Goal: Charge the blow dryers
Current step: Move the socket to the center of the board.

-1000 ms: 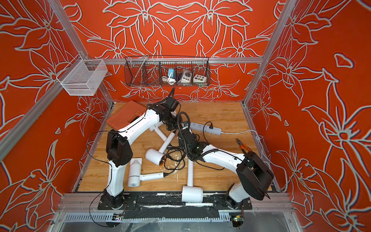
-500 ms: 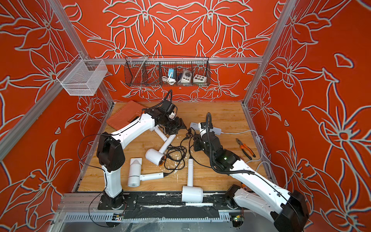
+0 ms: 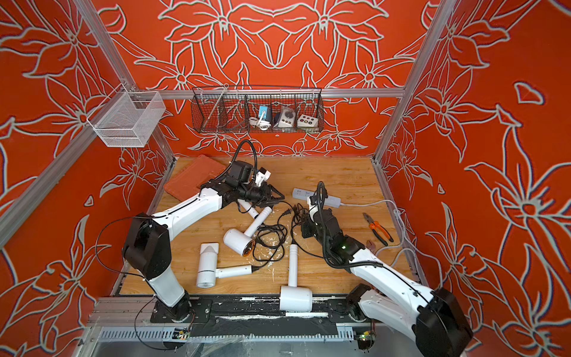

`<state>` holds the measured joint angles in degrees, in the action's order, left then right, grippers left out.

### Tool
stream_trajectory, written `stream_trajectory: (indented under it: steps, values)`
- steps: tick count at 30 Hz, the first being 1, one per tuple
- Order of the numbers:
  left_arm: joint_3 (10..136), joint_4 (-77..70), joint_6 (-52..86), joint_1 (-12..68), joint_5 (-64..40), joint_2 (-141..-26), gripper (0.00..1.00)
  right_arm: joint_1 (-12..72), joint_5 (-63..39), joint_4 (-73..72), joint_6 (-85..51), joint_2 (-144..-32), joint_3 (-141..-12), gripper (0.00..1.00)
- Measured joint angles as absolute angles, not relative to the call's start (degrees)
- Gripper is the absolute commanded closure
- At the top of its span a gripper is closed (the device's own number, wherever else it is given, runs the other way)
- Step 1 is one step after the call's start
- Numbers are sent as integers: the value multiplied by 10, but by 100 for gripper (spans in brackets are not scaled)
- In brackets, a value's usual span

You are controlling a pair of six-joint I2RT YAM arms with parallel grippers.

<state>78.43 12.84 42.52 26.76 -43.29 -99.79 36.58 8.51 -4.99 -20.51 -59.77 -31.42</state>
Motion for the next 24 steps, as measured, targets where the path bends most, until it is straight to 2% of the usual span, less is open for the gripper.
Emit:
stream_trajectory:
  steps: [5, 15, 19, 24]
  values:
    - [798, 117, 375, 259, -441, -1009, 62, 321, 95, -157, -183, -726, -347, 100]
    - [796, 110, 334, 259, -433, -1030, 62, 293, 128, -372, -175, -947, -429, 100]
    - [796, 111, 326, 259, -431, -1045, 62, 284, 154, -389, -187, -988, -457, 100]
    - [796, 112, 315, 258, -428, -1046, 62, 279, 187, -318, -200, -990, -510, 100]
